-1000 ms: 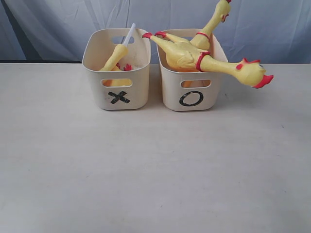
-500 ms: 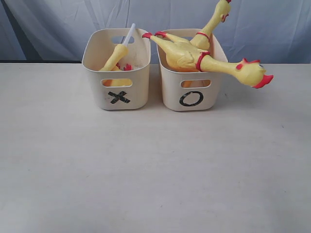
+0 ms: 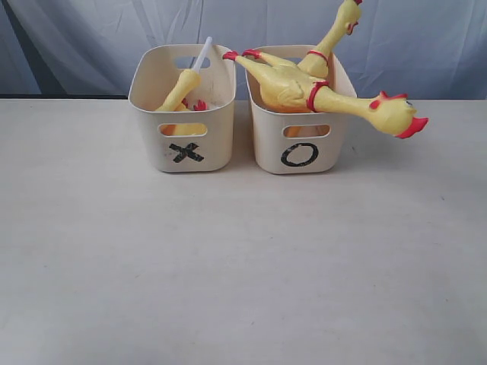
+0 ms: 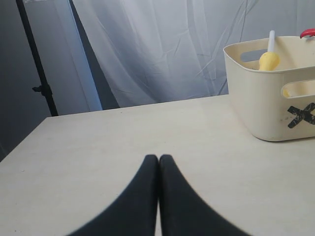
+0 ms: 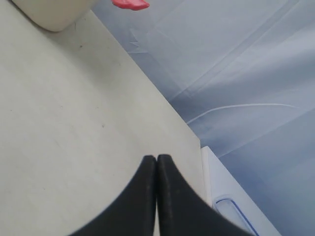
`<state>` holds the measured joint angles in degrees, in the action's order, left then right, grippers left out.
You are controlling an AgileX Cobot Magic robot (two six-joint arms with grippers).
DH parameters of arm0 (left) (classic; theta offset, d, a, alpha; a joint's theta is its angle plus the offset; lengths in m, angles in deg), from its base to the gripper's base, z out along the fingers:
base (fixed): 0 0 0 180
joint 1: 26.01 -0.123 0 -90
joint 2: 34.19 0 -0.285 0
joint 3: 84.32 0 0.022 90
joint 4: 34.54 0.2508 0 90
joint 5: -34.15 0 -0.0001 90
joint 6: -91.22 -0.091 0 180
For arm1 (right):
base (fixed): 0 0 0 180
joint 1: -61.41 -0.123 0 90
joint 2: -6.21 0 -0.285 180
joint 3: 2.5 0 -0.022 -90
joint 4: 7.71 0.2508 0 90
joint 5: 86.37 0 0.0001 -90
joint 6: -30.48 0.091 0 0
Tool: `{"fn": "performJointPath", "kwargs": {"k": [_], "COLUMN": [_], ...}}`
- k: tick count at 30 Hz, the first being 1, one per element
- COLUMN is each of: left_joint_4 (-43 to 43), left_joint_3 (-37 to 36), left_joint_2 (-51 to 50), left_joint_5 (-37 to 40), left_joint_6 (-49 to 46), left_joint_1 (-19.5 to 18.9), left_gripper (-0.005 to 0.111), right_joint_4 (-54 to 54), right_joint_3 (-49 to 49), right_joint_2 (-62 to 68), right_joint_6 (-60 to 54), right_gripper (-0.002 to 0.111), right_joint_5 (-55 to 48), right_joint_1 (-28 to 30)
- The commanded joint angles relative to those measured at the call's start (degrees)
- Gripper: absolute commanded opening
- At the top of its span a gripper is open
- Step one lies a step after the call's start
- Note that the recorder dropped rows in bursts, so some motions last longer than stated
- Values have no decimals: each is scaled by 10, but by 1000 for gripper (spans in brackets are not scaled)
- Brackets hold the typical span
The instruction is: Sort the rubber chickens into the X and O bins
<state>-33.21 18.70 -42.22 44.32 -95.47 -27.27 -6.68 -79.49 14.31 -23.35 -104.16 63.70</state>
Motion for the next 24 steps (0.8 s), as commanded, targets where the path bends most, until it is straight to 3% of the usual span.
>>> {"fn": "performJointPath", "kwargs": {"k": [1, 11, 24], "left_joint_4": [0, 0, 0], "left_joint_3": [-2, -2, -2], "left_joint_2": [2, 2, 2], "left_joint_5": [3, 2, 2], "left_joint_6": [1, 1, 1], "left_joint_1": [-3, -3, -3], "left_gripper": [0, 0, 0], "right_joint_4": [-3, 20, 11], "right_joint_3": [-2, -2, -2], "right_joint_2": [-3, -3, -3], "right_joint_6": [-1, 49, 22], "right_gripper": [0, 0, 0], "right_joint_5": [4, 2, 17], "right_joint_1": [3, 3, 3]}}
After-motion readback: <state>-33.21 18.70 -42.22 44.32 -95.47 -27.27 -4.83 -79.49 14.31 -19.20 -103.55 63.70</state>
